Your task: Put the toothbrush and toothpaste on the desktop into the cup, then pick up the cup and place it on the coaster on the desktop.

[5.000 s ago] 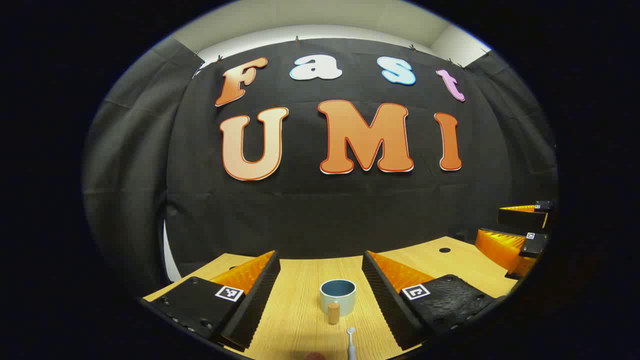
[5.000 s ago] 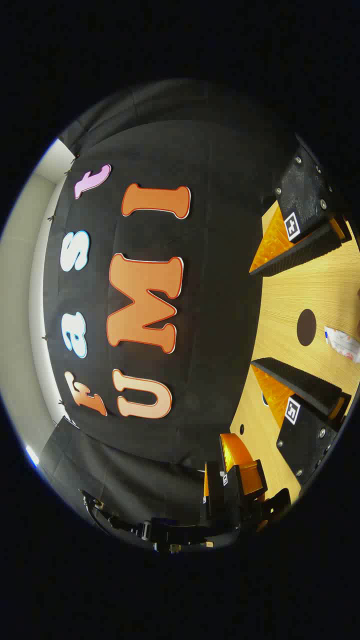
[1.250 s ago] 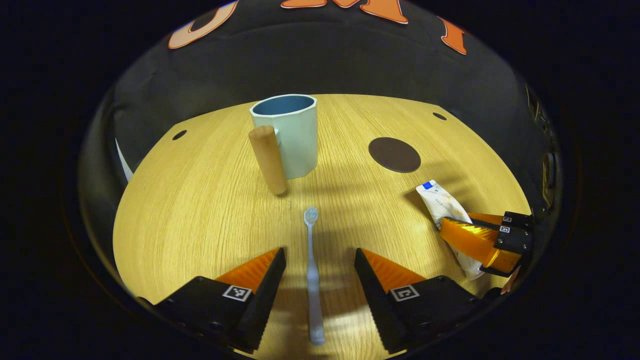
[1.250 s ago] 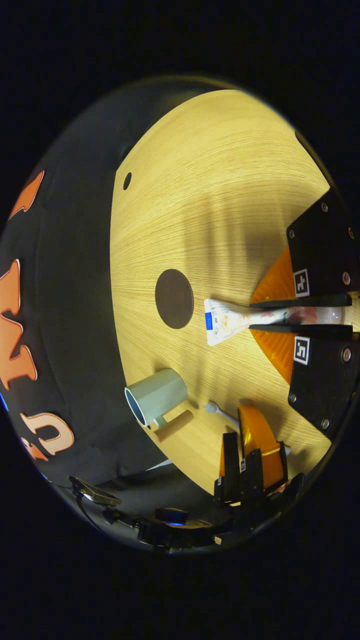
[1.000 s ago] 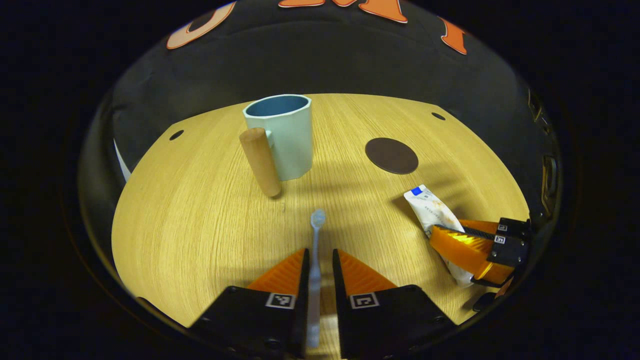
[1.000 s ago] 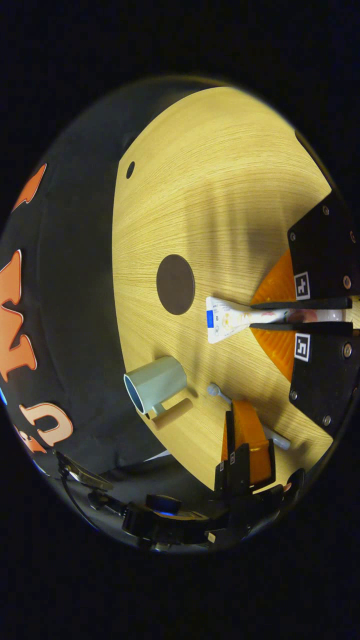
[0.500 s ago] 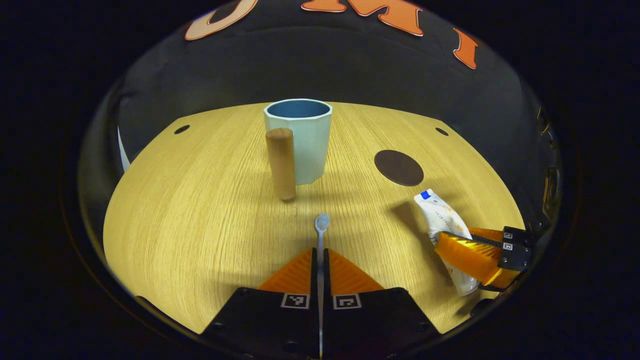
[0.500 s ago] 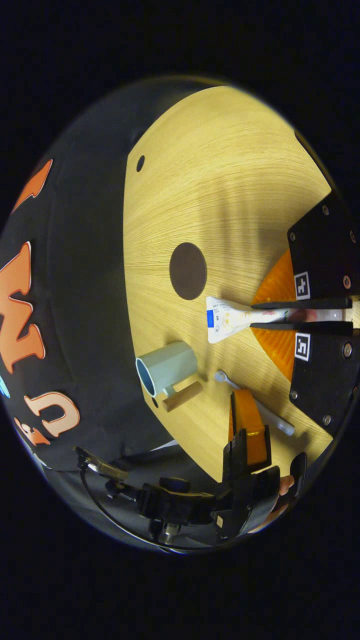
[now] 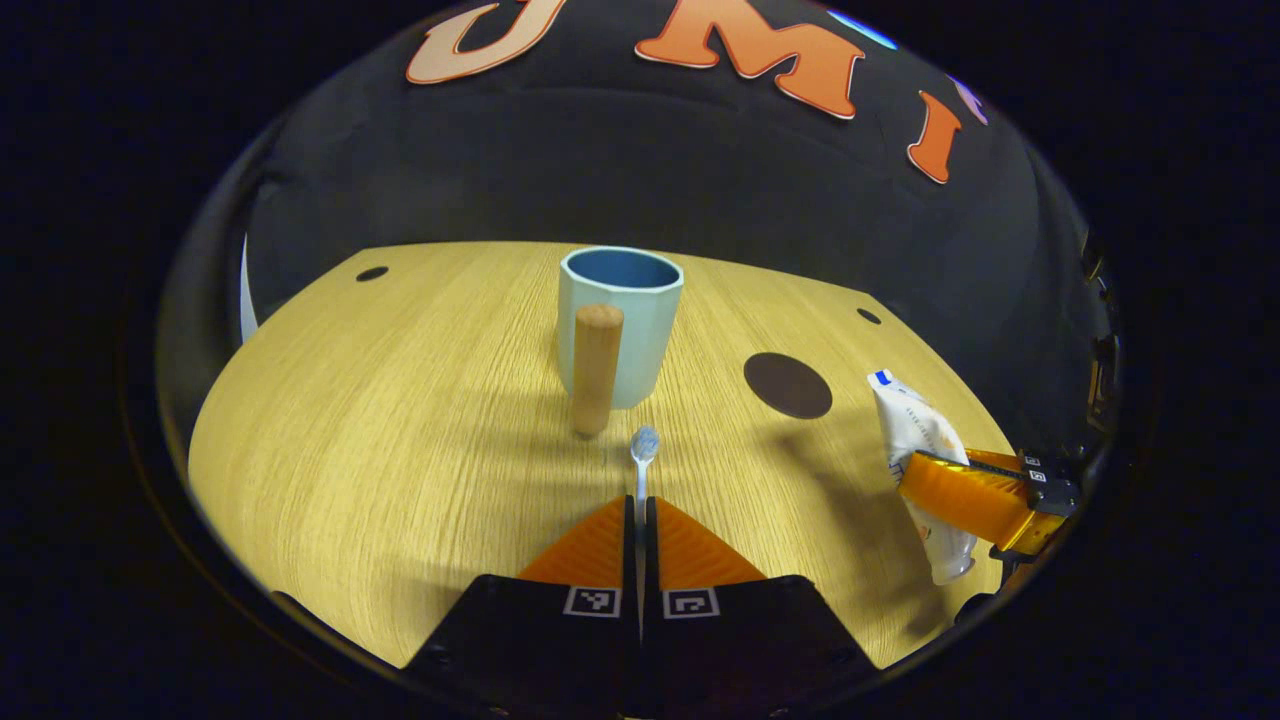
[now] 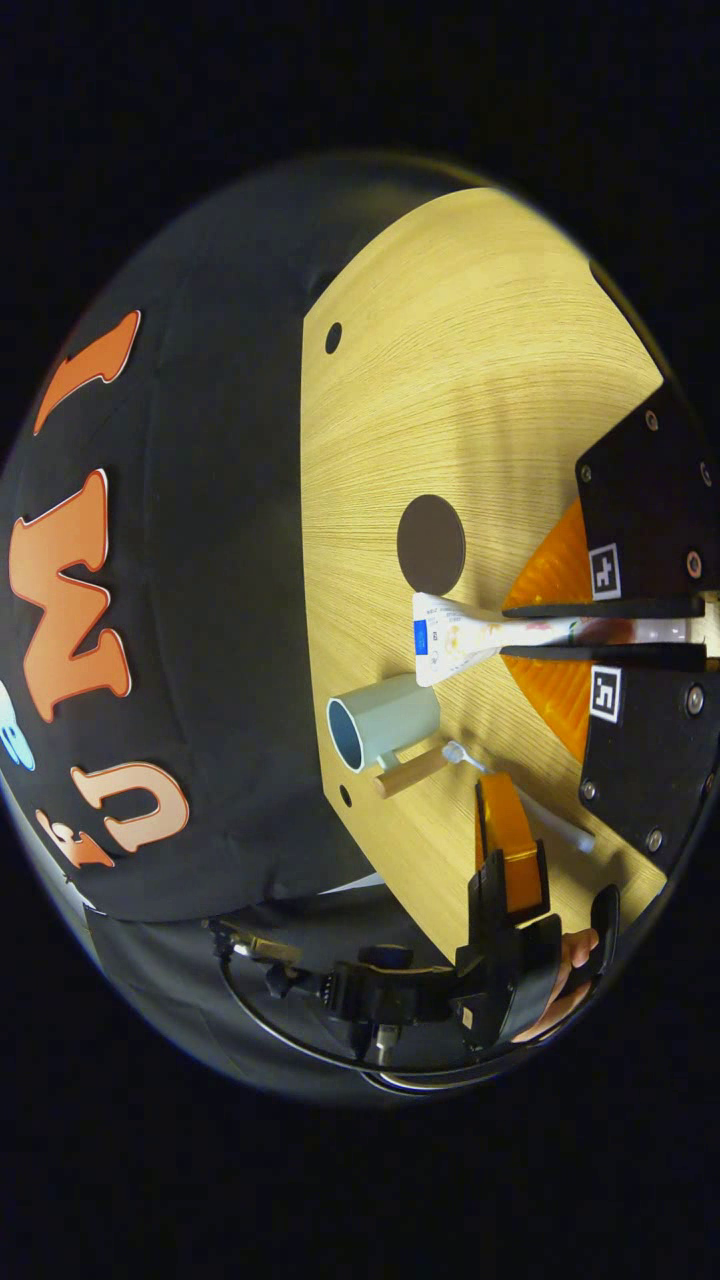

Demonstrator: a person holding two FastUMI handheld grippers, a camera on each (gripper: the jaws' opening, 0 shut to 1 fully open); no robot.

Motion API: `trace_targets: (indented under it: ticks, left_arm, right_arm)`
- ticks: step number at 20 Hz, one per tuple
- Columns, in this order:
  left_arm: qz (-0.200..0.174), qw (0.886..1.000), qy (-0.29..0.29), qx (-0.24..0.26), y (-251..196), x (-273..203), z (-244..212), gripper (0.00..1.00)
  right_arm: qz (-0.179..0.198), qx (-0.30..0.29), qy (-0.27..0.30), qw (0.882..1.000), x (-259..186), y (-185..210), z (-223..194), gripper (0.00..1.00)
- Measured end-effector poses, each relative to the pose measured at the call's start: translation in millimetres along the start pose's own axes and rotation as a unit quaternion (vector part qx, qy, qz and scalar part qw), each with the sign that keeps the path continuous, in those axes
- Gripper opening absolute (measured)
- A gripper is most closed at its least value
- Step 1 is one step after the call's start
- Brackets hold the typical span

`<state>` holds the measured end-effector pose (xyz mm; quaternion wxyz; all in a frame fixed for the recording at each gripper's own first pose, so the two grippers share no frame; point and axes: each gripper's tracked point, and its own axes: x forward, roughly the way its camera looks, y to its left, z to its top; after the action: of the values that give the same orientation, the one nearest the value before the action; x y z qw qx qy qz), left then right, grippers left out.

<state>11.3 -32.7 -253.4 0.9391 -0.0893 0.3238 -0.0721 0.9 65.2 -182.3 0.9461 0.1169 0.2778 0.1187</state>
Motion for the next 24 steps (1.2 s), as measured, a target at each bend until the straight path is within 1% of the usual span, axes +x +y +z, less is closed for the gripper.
trace_targets:
  ticks: [2,4,7,12,17,20,24]
  left_arm:
    - [0.004,0.999,-0.037,0.009,3.6,-6.0,14.8,0.01]
    - [0.019,0.998,-0.056,0.019,11.1,-10.1,21.1,0.01]
    - [0.007,0.996,-0.091,0.007,5.1,-13.4,35.9,0.01]
    - [0.008,0.988,-0.153,0.001,15.1,-23.6,58.2,0.01]
    - [0.004,0.982,-0.189,-0.002,17.6,-34.0,77.9,0.00]
    - [0.000,0.979,-0.205,0.003,12.1,-43.5,102.4,0.01]
    - [0.004,0.973,-0.231,0.008,13.5,-55.1,132.7,0.00]
  right_arm:
    - [0.001,0.003,-0.014,1.000,-1.7,1.6,8.0,0.10]
    - [0.001,0.006,-0.027,1.000,-2.5,5.0,13.0,0.10]
    - [0.008,0.009,-0.040,0.999,-5.2,10.7,19.1,0.10]
    - [0.007,0.018,-0.059,0.998,-10.3,9.1,30.3,0.10]
    - [0.009,0.017,-0.075,0.997,-15.2,10.0,41.0,0.10]
    - [0.009,0.016,-0.083,0.996,-18.5,10.2,48.1,0.10]
    - [0.008,0.014,-0.099,0.995,-22.0,9.2,62.2,0.10]
